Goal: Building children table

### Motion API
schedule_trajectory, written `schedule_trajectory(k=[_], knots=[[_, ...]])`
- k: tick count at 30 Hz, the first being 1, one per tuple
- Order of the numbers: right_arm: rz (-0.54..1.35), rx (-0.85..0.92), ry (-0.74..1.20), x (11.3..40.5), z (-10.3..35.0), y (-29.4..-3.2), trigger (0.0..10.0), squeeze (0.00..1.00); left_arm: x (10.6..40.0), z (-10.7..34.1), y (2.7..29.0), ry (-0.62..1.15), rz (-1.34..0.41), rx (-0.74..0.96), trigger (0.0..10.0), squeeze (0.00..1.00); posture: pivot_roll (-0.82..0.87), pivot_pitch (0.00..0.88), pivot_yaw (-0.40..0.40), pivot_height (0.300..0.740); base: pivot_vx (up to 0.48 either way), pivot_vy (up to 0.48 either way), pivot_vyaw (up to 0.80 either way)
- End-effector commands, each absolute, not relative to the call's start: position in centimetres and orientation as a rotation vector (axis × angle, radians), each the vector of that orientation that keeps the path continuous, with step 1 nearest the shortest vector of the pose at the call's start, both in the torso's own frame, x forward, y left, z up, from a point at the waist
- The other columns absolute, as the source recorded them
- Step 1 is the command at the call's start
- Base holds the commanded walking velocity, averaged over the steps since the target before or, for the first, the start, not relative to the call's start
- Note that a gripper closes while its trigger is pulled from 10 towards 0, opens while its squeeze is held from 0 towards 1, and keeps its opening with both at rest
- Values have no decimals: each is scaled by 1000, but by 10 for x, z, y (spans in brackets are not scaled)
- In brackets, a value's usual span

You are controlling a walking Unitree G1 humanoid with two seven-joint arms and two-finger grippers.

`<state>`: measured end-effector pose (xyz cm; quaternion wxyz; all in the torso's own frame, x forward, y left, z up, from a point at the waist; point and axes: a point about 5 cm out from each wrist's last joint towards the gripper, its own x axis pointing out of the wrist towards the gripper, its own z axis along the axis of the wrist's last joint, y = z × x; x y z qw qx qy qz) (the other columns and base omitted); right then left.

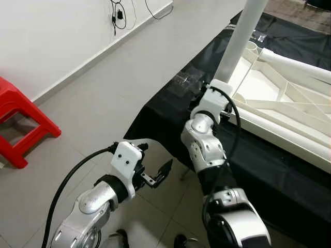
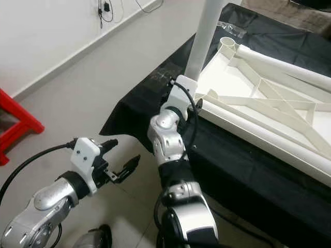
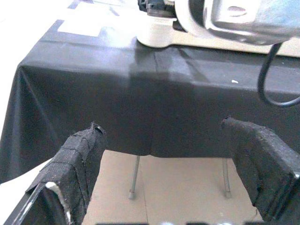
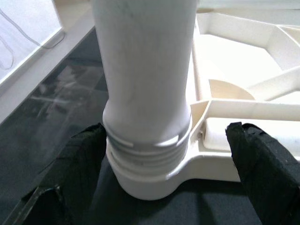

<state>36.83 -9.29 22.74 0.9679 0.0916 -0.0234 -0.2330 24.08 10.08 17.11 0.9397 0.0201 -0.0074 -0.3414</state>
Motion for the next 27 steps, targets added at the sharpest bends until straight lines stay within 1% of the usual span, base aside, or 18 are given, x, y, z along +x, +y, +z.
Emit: schedule_trajectory(k=[1, 4, 5, 6, 7, 11, 12, 15, 16, 17, 22, 23, 26, 27], knots=[[-454, 174, -23, 364, 221, -92, 10000, 0, 240, 166, 103, 4, -700, 47, 10000, 0, 89, 239, -43, 740, 0, 0, 0], [-312, 111, -35, 344, 206, -102, 10000, 0, 241, 165, 104, 6, -696, 49, 10000, 0, 88, 228, -43, 740, 0, 0, 0], [-312, 111, -35, 344, 206, -102, 10000, 0, 241, 165, 104, 6, -696, 49, 10000, 0, 88, 228, -43, 740, 0, 0, 0], [-244, 93, -43, 335, 200, -105, 10000, 0, 241, 164, 104, 7, -691, 51, 10000, 0, 83, 220, -40, 740, 0, 0, 0], [-244, 93, -43, 335, 200, -105, 10000, 0, 241, 164, 104, 7, -691, 51, 10000, 0, 83, 220, -40, 740, 0, 0, 0], [-41, 29, -50, 301, 176, -112, 10000, 0, 238, 155, 106, 27, -612, 52, 10000, 0, 71, 198, -29, 740, 0, 0, 0], [-12, 19, -38, 291, 168, -115, 10000, 0, 237, 152, 107, 33, -569, 66, 10000, 0, 70, 186, -27, 740, 0, 0, 0], [1, 15, -27, 285, 164, -117, 10000, 0, 236, 149, 108, 34, -542, 76, 10000, 0, 70, 186, -27, 740, 0, 0, 0], [57, -20, -16, 270, 152, -120, 10000, 0, 233, 142, 109, 66, -490, 74, 10000, 0, 64, 161, -19, 740, 0, 0, -513], [89, -31, -8, 264, 148, -120, 10000, 0, 232, 140, 110, 74, -478, 71, 10000, 0, 64, 156, -17, 740, 0, 0, -513], [120, -33, 31, 253, 139, -123, 10000, 0, 230, 136, 110, 105, -464, 54, 10000, 0, 62, 132, -10, 740, 0, 0, -743], [135, -20, 50, 249, 134, -122, 10000, 0, 231, 138, 110, 105, -460, 43, 10000, 0, 62, 109, -9, 740, 0, 0, -788], [146, -11, 62, 247, 131, -122, 10000, 0, 233, 139, 110, 103, -458, 35, 10000, 0, 64, 102, -9, 740, 0, 0, -788], [151, -10, 72, 248, 128, -121, 10000, 0, 237, 142, 112, 89, -441, 23, 10000, 0, 69, 84, -7, 740, 0, 0, -788]])
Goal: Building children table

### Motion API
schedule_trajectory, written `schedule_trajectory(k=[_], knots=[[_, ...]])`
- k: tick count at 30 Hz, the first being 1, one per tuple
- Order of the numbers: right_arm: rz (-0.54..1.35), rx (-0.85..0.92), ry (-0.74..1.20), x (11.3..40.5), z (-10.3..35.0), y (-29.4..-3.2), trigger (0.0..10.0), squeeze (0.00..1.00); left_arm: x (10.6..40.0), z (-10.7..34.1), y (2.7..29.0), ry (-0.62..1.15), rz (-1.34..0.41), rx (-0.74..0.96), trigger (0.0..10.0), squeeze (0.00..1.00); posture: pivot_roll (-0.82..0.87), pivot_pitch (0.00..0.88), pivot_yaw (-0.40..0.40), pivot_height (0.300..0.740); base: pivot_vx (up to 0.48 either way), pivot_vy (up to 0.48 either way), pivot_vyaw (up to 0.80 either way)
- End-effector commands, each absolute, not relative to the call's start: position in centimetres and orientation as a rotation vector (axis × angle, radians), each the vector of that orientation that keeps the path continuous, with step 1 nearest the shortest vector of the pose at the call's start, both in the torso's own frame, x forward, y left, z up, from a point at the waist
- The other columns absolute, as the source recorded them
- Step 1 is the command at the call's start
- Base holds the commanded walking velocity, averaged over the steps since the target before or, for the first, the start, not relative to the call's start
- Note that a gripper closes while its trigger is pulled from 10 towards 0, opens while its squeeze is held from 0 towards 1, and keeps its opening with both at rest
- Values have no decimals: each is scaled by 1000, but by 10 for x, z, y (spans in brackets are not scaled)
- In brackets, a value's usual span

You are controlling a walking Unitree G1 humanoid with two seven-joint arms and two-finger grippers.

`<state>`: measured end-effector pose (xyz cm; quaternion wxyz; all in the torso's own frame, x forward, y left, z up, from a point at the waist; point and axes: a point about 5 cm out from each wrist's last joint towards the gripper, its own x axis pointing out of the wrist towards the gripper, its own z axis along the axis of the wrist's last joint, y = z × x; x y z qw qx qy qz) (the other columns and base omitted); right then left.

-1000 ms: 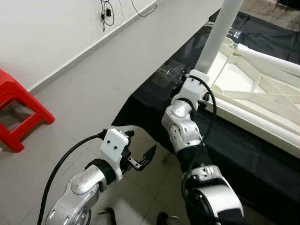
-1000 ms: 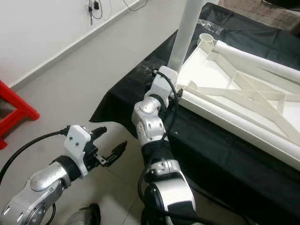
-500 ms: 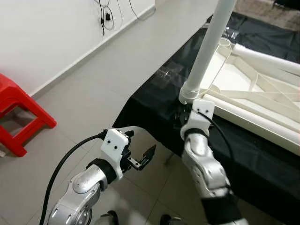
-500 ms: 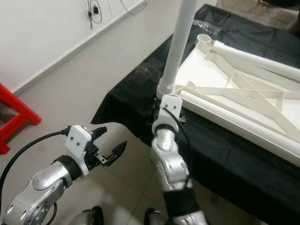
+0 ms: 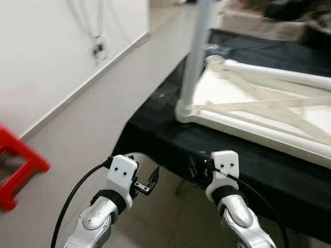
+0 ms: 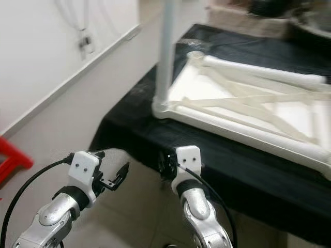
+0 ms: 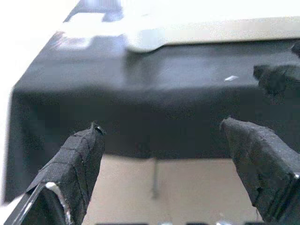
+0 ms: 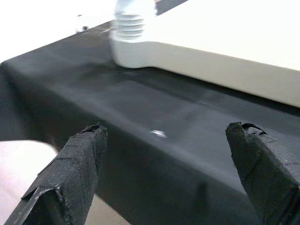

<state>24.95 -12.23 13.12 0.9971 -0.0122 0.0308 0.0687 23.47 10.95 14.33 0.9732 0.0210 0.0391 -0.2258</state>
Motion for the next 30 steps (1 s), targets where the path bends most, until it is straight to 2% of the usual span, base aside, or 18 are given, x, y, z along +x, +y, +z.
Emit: schedule_trajectory(k=[1, 5, 11, 13, 16, 17, 20, 23, 26, 28, 30], knots=[[151, -10, 72, 248, 128, -121, 10000, 0, 237, 142, 112, 89, -441, 23, 10000, 0, 69, 84, -7, 740, 0, 0, -788], [186, -16, 75, 253, 125, -116, 10000, 0, 247, 138, 121, 100, -339, -61, 10000, 0, 68, 49, -10, 740, 0, 0, -775], [209, -19, 80, 257, 122, -115, 10000, 0, 262, 145, 123, 48, -279, -64, 10000, 0, 64, 24, -24, 740, 0, 0, -722], [210, -18, 78, 257, 122, -116, 10000, 0, 271, 149, 127, 44, -280, -56, 10000, 0, 60, 14, -24, 740, 0, 0, 0], [205, -24, 88, 261, 119, -120, 10000, 0, 299, 156, 138, 38, -263, -1, 10000, 0, 63, 0, -27, 740, 0, 0, 0], [205, -24, 88, 261, 119, -120, 10000, 0, 299, 156, 138, 38, -263, -1, 10000, 0, 63, 0, -27, 740, 0, 0, 0], [209, -27, 91, 262, 117, -120, 10000, 0, 308, 156, 131, 37, -254, 6, 10000, 0, 62, 0, -32, 740, 0, 0, 0], [207, -31, 89, 263, 115, -120, 10000, 0, 313, 145, 109, 77, -259, -28, 10000, 0, 51, 0, -28, 740, 0, 0, 0], [198, -41, 96, 263, 114, -120, 10000, 0, 305, 135, 94, 115, -312, -64, 10000, 0, 44, 0, -25, 740, 0, 0, 0], [183, -29, 85, 262, 116, -123, 10000, 0, 285, 123, 81, 162, -375, -96, 10000, 0, 42, 0, -25, 740, 0, 0, 0], [177, -21, 80, 262, 116, -124, 10000, 0, 277, 119, 77, 181, -398, -103, 10000, 0, 42, 0, -25, 740, 0, 0, 0]])
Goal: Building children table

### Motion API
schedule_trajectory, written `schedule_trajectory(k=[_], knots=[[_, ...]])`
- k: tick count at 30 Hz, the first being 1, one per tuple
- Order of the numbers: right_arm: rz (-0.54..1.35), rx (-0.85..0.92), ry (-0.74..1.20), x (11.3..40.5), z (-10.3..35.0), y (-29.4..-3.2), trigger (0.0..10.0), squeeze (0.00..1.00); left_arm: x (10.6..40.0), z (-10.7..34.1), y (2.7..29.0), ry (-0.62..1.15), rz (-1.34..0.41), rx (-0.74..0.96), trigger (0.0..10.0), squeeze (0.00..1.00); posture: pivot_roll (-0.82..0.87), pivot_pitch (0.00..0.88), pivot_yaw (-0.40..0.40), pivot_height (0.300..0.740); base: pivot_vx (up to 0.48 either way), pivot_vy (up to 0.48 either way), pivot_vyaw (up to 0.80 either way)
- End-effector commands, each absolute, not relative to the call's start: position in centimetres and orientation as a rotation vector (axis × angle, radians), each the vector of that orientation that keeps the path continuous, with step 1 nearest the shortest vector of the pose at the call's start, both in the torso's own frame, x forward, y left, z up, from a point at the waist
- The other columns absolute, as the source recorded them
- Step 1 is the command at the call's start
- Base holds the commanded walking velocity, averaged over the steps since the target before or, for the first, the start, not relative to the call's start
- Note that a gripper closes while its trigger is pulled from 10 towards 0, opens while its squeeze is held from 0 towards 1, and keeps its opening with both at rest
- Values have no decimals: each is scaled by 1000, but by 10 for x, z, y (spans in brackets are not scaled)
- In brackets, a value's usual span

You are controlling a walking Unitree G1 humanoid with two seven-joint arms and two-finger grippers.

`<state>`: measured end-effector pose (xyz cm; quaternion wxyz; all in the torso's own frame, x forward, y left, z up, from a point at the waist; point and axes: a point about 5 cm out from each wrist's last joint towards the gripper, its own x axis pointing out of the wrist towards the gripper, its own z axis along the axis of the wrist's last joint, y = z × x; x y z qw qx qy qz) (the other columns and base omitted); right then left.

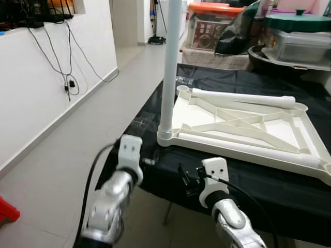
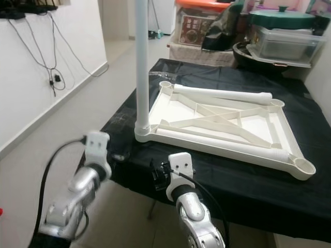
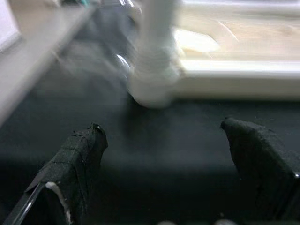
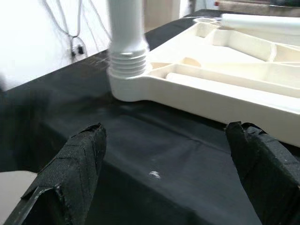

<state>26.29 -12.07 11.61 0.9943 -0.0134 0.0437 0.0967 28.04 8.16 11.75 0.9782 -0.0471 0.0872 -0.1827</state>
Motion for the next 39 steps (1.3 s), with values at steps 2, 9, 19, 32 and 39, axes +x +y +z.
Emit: schedule_trajectory(k=[2, 9, 19, 32, 39], knots=[[174, -14, 76, 261, 116, -126, 10000, 0, 262, 116, 78, 184, -414, -108, 10000, 0, 42, 0, -21, 740, 0, 0, 0], [165, -9, 82, 261, 115, -127, 10000, 0, 245, 113, 90, 147, -341, -97, 10000, 0, 43, 0, -26, 740, 0, 0, -113], [167, -31, 96, 260, 113, -128, 10000, 0, 232, 109, 97, 126, -265, -71, 10000, 0, 42, 0, -36, 740, 0, 0, -768], [152, -45, 100, 259, 111, -128, 10000, 0, 226, 109, 104, 128, -215, -52, 10000, 0, 43, 0, -35, 740, 0, 0, -58], [163, -47, 119, 259, 108, -127, 10000, 0, 228, 107, 103, 138, -205, -52, 10000, 0, 40, 0, -35, 740, 0, 0, 0]])
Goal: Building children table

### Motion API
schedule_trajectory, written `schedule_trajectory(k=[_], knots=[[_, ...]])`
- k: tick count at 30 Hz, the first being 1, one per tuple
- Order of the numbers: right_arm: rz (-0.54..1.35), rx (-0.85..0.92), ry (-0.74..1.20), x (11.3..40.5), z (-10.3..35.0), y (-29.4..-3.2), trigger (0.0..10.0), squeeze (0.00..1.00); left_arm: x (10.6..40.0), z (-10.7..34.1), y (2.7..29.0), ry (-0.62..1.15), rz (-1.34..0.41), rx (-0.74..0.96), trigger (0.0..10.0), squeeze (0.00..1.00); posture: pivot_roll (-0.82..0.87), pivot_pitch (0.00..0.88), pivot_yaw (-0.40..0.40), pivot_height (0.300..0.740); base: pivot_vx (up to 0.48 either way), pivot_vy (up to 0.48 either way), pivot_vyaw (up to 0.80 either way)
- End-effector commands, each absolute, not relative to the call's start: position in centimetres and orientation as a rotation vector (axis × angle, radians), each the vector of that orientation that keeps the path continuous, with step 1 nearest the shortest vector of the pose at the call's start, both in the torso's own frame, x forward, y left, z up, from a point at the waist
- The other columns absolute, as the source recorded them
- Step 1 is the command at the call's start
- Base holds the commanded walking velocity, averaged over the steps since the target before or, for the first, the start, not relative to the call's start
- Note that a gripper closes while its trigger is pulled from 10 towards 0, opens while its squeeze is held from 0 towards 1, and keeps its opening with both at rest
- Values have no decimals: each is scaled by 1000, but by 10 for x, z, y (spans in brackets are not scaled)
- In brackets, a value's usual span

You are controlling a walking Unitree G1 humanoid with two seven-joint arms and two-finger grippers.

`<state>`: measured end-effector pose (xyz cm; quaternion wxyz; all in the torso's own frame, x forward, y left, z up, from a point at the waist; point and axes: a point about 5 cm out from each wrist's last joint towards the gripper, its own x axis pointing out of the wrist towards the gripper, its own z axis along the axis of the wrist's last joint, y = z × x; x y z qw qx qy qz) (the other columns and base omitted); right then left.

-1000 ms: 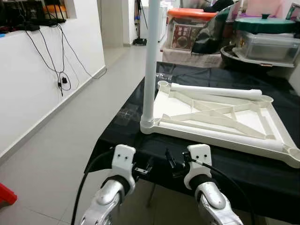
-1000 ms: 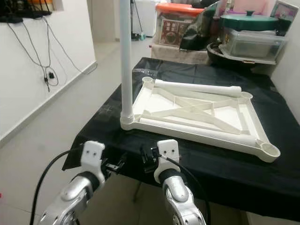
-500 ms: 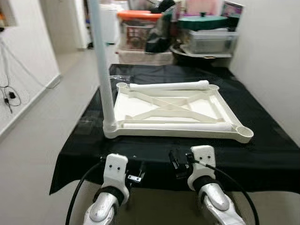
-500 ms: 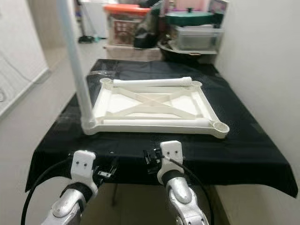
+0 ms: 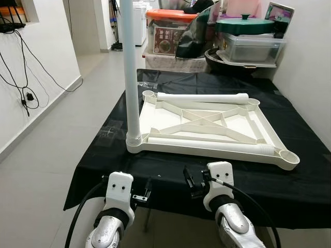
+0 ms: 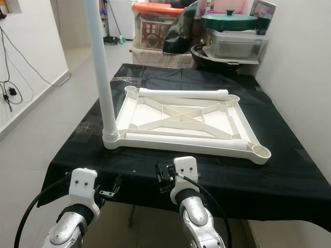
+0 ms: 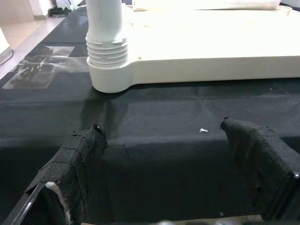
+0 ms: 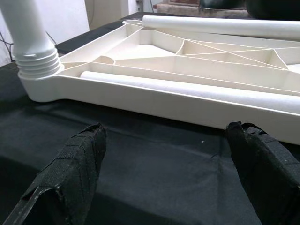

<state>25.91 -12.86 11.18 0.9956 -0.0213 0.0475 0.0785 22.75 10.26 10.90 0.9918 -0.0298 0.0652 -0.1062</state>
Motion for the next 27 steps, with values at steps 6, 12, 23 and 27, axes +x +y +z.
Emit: schedule_trajectory(k=[6, 12, 23, 27], knots=[[164, -50, 124, 258, 107, -127, 10000, 0, 227, 106, 102, 147, -212, -53, 10000, 0, 38, 0, -32, 740, 0, 234, 0], [164, -51, 121, 258, 108, -127, 10000, 0, 226, 105, 101, 157, -225, -46, 10000, 0, 38, 0, -35, 740, 0, 469, 0], [165, -61, 119, 257, 109, -126, 10000, 0, 225, 106, 100, 155, -232, -29, 10000, 0, 43, 5, -39, 740, 0, 214, 0], [157, -66, 122, 257, 109, -127, 10000, 0, 225, 107, 99, 149, -236, -28, 10000, 0, 44, 7, -38, 740, 0, 0, 0]])
